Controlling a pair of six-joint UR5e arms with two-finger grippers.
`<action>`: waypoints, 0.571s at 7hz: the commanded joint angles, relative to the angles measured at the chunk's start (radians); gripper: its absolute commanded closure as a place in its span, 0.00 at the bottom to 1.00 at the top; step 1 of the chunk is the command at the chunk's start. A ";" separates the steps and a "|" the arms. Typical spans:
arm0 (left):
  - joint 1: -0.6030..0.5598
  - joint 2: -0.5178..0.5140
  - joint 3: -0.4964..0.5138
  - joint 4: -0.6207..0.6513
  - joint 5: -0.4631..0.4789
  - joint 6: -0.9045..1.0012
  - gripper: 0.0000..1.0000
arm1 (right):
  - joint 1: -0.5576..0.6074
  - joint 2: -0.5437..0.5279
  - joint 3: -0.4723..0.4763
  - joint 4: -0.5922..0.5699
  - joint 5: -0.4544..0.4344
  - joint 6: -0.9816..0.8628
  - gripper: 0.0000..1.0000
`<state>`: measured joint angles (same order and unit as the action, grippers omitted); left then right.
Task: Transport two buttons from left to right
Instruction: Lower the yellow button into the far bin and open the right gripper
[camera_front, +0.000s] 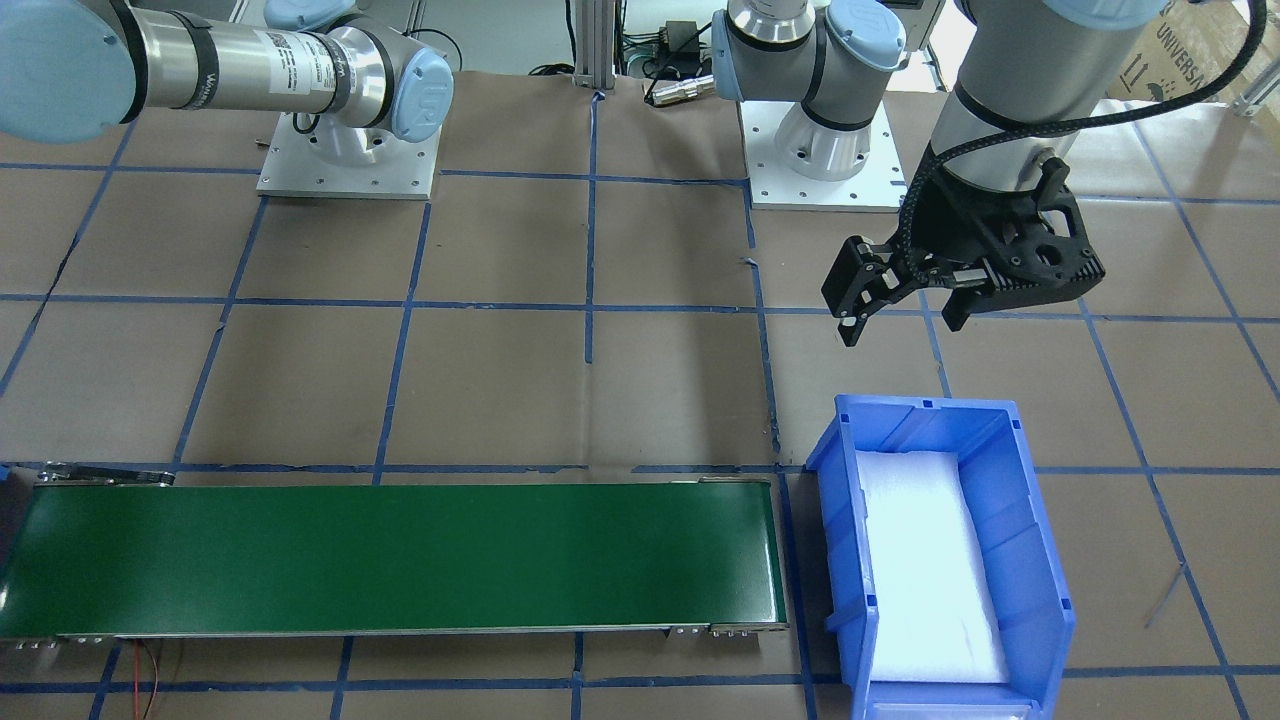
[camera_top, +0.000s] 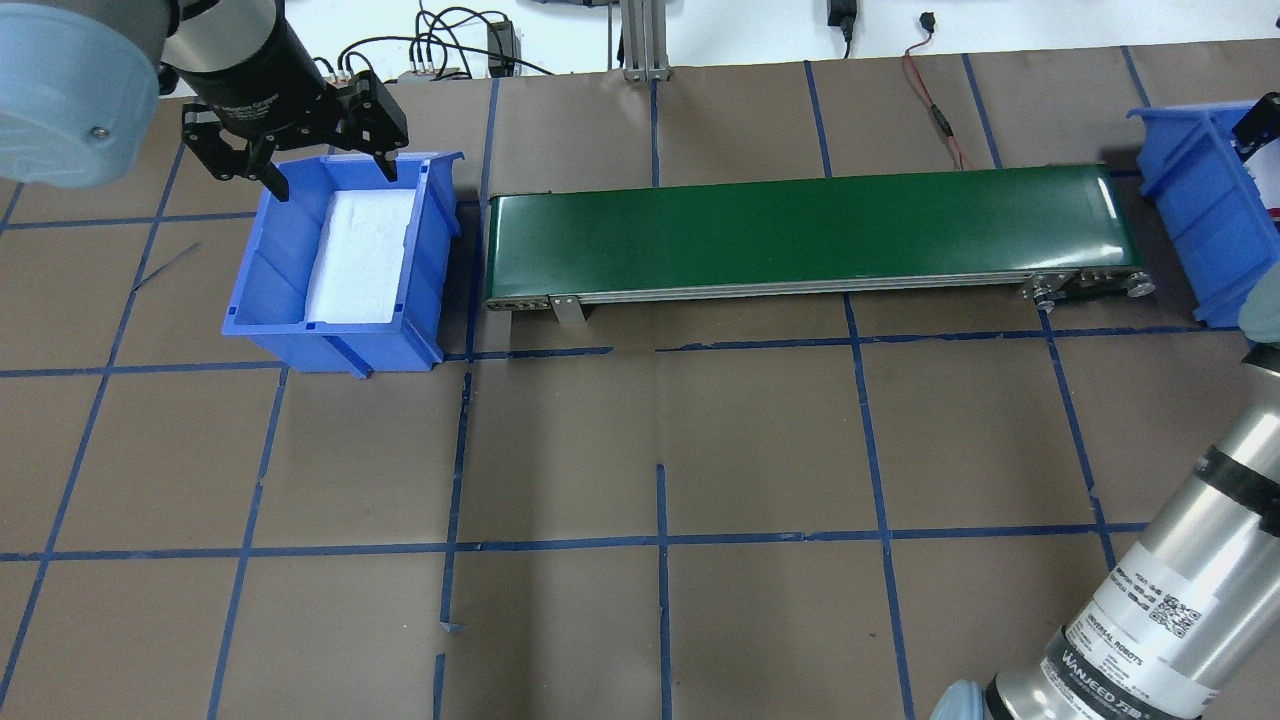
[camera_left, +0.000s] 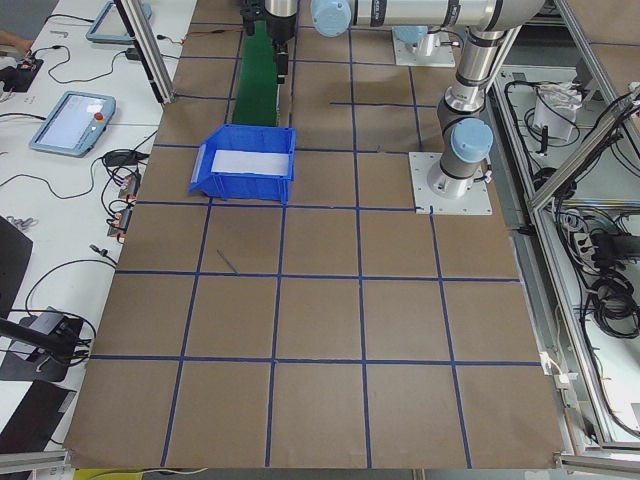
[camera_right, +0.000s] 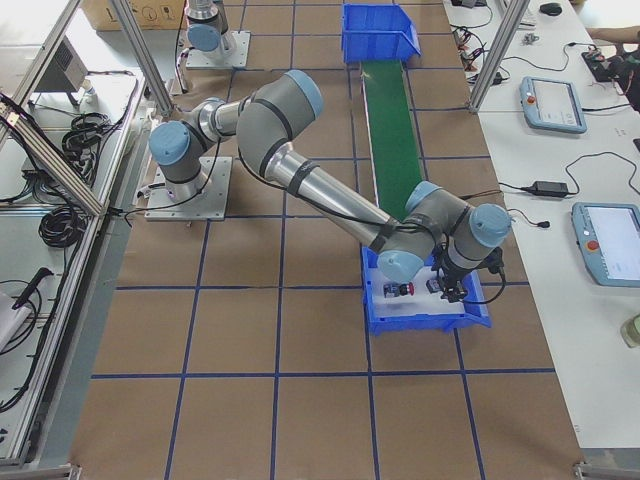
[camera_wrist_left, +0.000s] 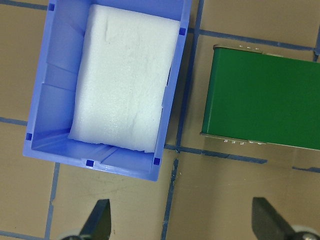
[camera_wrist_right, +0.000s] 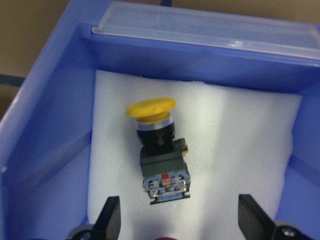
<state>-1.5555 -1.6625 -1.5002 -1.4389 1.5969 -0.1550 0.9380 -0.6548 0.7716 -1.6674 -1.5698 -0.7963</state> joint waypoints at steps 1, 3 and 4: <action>0.000 0.001 0.000 0.000 0.000 0.000 0.00 | -0.001 -0.096 0.000 0.113 0.001 -0.003 0.15; 0.002 0.001 0.001 0.000 0.001 0.002 0.00 | 0.048 -0.185 0.003 0.184 0.001 0.002 0.15; 0.002 0.001 0.002 0.000 0.000 0.000 0.00 | 0.139 -0.221 0.008 0.186 -0.004 0.017 0.14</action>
<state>-1.5544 -1.6612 -1.4992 -1.4389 1.5976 -0.1543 0.9976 -0.8293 0.7754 -1.4983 -1.5703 -0.7917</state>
